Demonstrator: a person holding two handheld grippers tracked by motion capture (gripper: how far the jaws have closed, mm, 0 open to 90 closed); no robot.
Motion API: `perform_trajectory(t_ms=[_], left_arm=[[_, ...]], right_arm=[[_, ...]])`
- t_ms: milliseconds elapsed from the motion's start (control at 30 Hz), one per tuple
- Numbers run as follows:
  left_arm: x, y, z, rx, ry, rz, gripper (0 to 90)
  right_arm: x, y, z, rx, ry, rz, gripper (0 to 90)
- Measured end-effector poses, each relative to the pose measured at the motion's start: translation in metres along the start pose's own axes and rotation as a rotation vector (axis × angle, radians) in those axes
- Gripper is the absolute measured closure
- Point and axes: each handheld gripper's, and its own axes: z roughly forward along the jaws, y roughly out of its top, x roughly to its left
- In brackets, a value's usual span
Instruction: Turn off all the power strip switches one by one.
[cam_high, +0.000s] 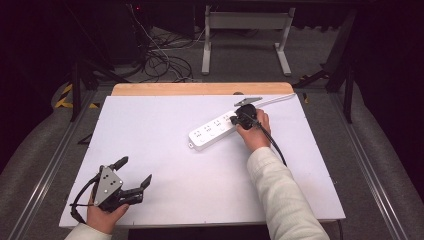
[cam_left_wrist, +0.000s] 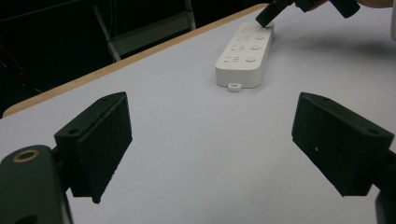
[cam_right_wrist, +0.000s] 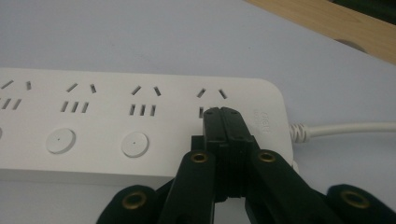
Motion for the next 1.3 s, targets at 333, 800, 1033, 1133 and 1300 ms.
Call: perform_trajectory(t_ms=[333, 800, 1033, 1133, 1300], left_arm=[[-0.001, 0.0, 0.0, -0.001, 0.0, 0.004, 13.0], [-0.001, 0.0, 0.0, 0.001, 0.0, 0.007, 13.0], [-0.001, 0.0, 0.0, 0.004, 0.0, 0.006, 13.0], [0.0, 0.0, 0.001, 0.006, 0.005, 0.012, 13.0], [0.001, 0.001, 0.002, 0.005, 0.002, 0.004, 13.0]], right_arm=[[0.0, -0.006, 0.001, -0.017, -0.002, 0.014, 90.0], [0.002, -0.006, 0.001, -0.017, -0.016, -0.007, 90.0], [0.005, -0.006, 0.002, -0.014, -0.025, -0.027, 90.0], [0.008, -0.001, -0.001, -0.013, -0.04, -0.069, 90.0], [0.019, 0.013, -0.018, -0.119, 0.013, -0.018, 90.0]])
